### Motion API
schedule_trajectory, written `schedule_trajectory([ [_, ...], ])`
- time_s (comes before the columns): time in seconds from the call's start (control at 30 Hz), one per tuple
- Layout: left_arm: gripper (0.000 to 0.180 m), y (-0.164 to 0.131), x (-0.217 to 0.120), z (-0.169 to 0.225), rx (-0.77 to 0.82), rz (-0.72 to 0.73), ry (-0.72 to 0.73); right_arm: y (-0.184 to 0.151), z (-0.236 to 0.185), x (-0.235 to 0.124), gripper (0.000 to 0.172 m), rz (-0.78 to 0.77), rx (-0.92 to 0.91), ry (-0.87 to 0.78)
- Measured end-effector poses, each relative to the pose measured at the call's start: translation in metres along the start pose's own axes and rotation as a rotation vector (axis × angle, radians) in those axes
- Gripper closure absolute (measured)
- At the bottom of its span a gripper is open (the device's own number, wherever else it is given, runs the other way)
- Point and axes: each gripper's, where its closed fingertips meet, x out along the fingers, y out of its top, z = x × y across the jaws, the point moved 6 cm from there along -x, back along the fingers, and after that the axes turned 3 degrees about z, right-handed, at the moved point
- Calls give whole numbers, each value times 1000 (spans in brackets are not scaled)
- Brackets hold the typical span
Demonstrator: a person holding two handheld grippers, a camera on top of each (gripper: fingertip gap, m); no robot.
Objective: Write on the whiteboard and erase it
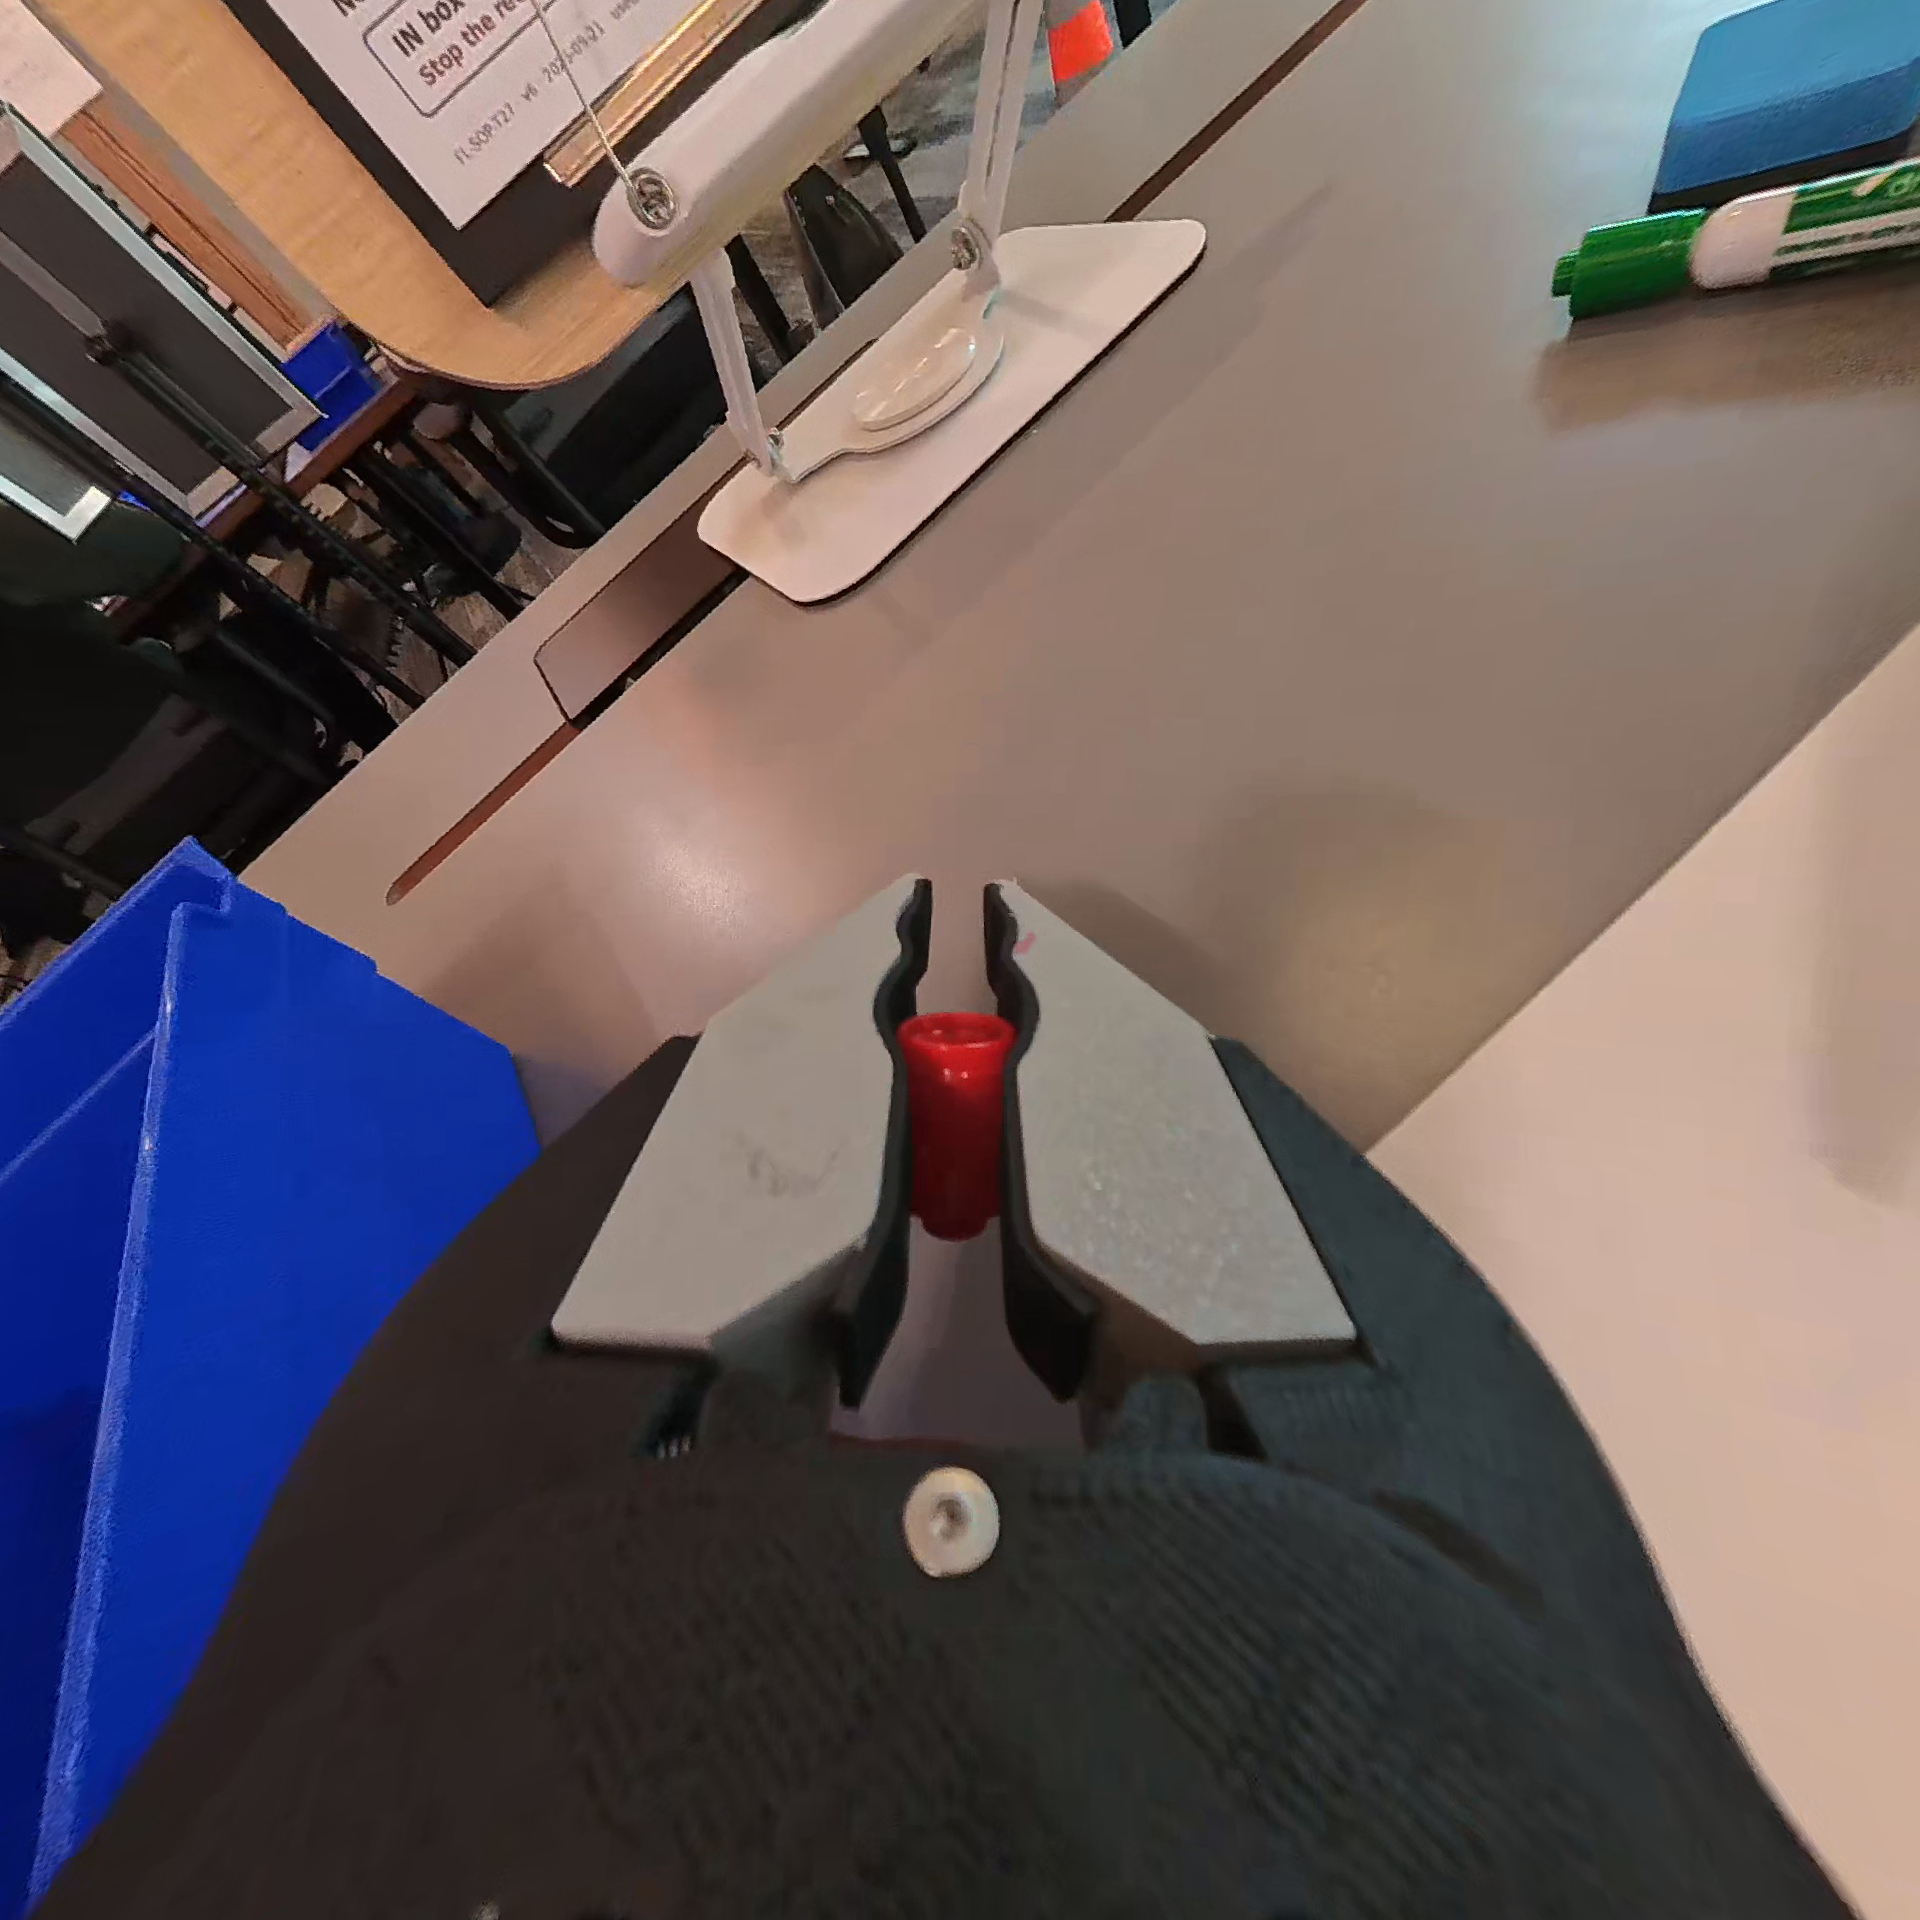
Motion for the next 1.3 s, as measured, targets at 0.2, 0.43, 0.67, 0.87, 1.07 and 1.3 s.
schedule_trajectory([
  [0.2, 172, -1, -1, -2, -12, 2, 24, -4, 2, 14, 143, -47, -3, -5],
  [0.43, 172, -3, 0, -4, -28, -9, 42, 1, -1, 27, 143, -115, -53, -16],
  [0.67, 172, -3, 1, -5, -34, -12, 38, 2, -2, 36, 143, -145, -52, -13],
  [0.87, 172, -3, 1, -5, -35, -13, 41, -1, 1, 36, 143, -141, -27, -25],
  [1.07, 172, -3, 1, -5, -36, -14, 46, -2, 1, 34, 142, -111, -6, -30],
  [1.3, 172, -3, 1, -5, -30, -18, 47, 1, 5, 25, 143, -74, 6, -65],
])
